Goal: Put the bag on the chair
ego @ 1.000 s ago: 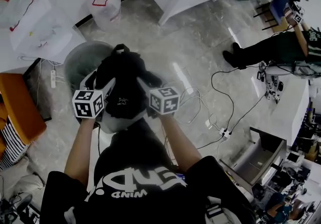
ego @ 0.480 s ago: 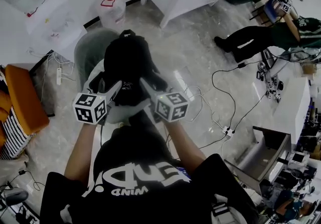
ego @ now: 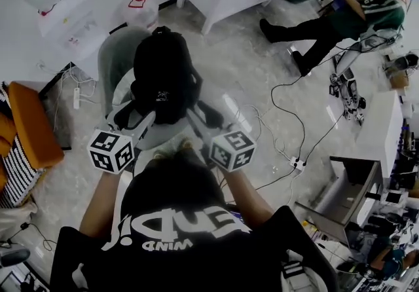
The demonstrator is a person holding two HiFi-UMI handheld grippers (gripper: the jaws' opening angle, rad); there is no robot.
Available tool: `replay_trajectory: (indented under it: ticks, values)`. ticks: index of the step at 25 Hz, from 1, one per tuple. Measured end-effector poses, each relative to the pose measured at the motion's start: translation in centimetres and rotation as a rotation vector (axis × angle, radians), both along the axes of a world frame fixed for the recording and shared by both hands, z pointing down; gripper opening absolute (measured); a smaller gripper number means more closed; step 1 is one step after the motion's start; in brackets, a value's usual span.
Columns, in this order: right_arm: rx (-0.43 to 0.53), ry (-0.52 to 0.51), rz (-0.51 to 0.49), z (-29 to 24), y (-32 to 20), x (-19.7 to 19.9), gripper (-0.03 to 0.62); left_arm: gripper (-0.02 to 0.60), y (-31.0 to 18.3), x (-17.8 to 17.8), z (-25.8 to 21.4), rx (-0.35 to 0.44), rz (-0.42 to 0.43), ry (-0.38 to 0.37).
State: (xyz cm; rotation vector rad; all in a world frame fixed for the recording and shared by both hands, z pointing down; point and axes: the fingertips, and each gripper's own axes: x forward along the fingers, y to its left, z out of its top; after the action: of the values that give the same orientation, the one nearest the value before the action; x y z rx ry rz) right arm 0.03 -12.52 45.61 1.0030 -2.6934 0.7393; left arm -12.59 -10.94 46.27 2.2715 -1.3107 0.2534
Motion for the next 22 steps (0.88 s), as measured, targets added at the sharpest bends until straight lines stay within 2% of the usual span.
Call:
replay_trajectory:
  ticks: [2, 7, 10, 12, 16, 22]
  values:
    - [0.016, 0.012, -0.005, -1.0, 1.4, 1.2, 0.132, 0.216, 1.2, 0.5, -1.1, 0.011, -0.007, 0.017]
    - [0.050, 0.002, -0.017, -2.6, 3.9, 3.6, 0.038, 0.129, 3.7, 0.9, -3.2, 0.060, -0.055, 0.013]
    - [0.088, -0.013, 0.006, -3.2, 4.7, 5.9, 0.002, 0.064, 4.8, 1.9, -3.8, 0.098, -0.097, 0.002]
    - [0.112, -0.029, 0.035, -3.3, 5.0, 7.3, 0.002, 0.003, 5.5, 2.8, -3.8, 0.111, -0.119, -0.011]
    - [0.130, -0.031, 0.049, -2.5, 5.0, 9.2, 0.000, 0.002, 6.3, 4.5, -2.8, 0.123, -0.152, -0.028]
    - [0.125, -0.056, 0.025, -1.5, 5.6, 9.8, 0.000, 0.002, 7.4, 6.0, -1.7, 0.171, -0.187, -0.055]
